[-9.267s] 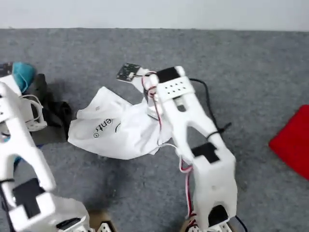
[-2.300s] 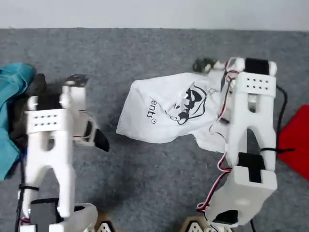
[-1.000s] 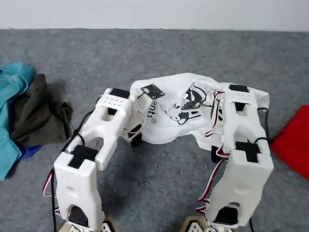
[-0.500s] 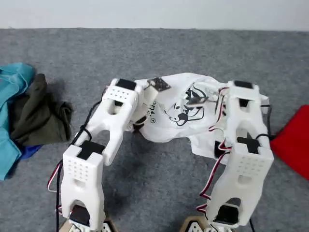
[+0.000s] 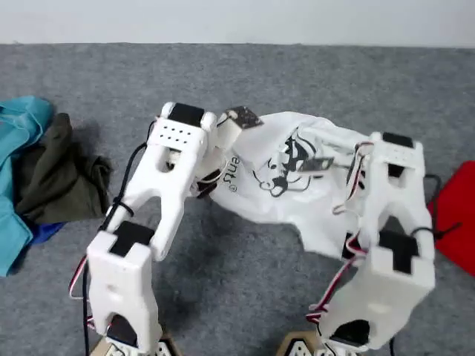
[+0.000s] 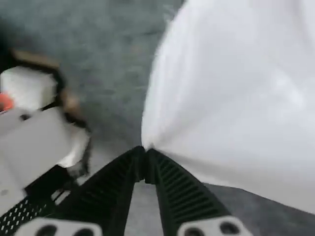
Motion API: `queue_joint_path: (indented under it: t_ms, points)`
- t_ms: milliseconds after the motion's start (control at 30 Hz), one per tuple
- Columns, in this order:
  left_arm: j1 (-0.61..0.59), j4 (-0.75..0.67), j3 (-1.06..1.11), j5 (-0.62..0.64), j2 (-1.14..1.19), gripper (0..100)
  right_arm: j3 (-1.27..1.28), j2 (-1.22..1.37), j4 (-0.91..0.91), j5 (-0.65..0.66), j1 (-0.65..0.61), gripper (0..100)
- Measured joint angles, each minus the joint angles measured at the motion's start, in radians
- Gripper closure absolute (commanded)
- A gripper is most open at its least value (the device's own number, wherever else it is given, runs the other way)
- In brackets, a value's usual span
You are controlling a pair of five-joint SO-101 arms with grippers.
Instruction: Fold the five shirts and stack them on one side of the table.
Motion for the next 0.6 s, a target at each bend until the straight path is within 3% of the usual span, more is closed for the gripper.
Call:
queue_joint_path:
  t_ms: [333,600]
  points:
    - [0.005,0.0,0.519,-0.143,-0.336,99,0.391,-0.324,0.0,0.101,-0.006,98.9]
    - [0.006,0.0,0.87,-0.209,-0.6,98,0.552,-0.485,0.0,0.112,-0.006,98.3]
